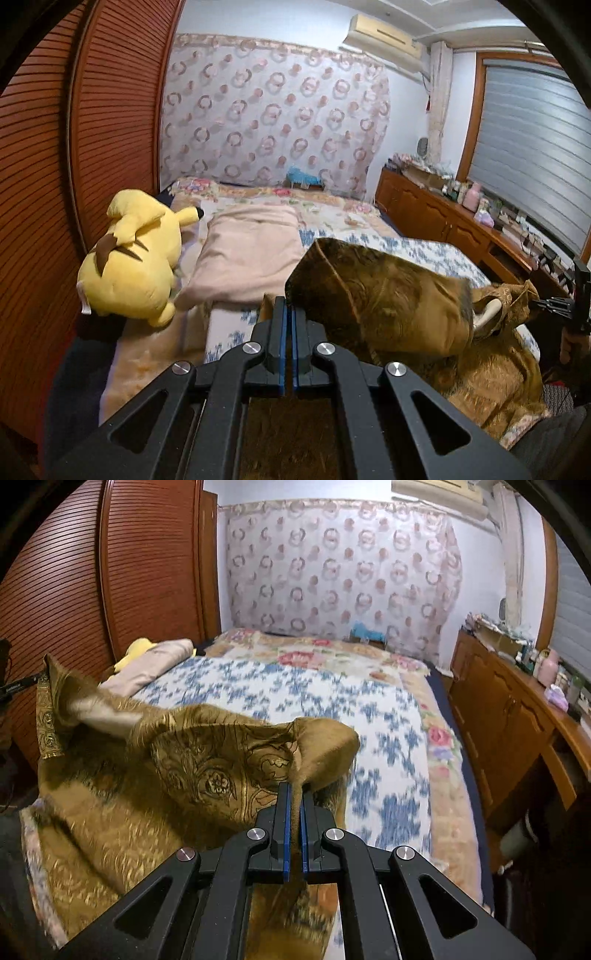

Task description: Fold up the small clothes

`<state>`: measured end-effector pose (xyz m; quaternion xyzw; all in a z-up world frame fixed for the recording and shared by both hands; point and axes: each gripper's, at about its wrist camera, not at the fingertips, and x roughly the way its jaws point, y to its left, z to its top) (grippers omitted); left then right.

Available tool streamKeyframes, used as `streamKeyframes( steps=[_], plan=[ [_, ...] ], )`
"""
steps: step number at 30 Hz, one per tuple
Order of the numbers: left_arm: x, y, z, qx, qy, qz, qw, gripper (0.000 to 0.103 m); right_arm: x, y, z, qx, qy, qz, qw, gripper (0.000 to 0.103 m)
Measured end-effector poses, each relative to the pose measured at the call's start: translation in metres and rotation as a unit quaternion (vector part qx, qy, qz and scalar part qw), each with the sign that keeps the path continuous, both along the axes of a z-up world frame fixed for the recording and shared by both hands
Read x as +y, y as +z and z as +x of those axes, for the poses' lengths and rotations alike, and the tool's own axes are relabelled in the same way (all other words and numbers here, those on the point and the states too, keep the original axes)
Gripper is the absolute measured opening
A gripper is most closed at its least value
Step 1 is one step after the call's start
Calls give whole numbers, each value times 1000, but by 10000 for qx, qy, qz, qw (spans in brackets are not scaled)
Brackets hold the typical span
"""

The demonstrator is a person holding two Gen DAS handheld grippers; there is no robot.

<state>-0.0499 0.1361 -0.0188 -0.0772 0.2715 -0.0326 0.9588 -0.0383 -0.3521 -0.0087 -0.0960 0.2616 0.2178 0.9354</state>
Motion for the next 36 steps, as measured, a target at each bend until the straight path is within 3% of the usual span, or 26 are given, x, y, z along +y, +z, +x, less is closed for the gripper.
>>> streamKeyframes(
  steps=[4, 6, 8, 10, 12, 13, 14, 17, 25, 30, 36],
  plan=[
    [1, -4, 1, 116, 38, 145, 9998, 3, -3, -4, -5, 289, -8, -69, 9996, 4],
    [3, -2, 1, 91, 53, 117, 9999, 11, -6, -5, -8, 329, -17, -47, 9994, 4],
    [4, 2, 2, 28, 76, 156, 9998, 32, -8, -3, -3, 369, -48, -6, 9993, 11],
    [3, 5, 4, -27, 39, 191, 9998, 40, -11, 2, -4, 301, -95, 3, 9995, 14],
    [2, 6, 10, -18, -16, 250, 9997, 44, -11, 6, -7, 195, -130, 6, 9997, 28],
    [2, 6, 15, 1, -45, 277, 9996, 52, -13, 12, -8, 115, -143, 2, 9998, 33],
    [1, 5, 20, 34, -60, 289, 9996, 59, -11, 14, -9, 52, -159, -5, 9999, 45],
    [0, -1, 34, 150, -102, 291, 9994, 68, -13, 26, -10, -138, -242, 20, 9996, 51],
    [-2, -25, 75, 563, -99, 462, 9973, 69, -2, 29, 29, -188, -461, 10, 9988, 53],
    [0, -34, 94, 774, -103, 538, 9955, 69, 9, 17, 66, 209, -426, 134, 9988, 53],
    [-1, -45, 114, 1014, -192, 572, 9930, 69, 17, 4, 101, 657, -373, -86, 9971, 53]
  ],
)
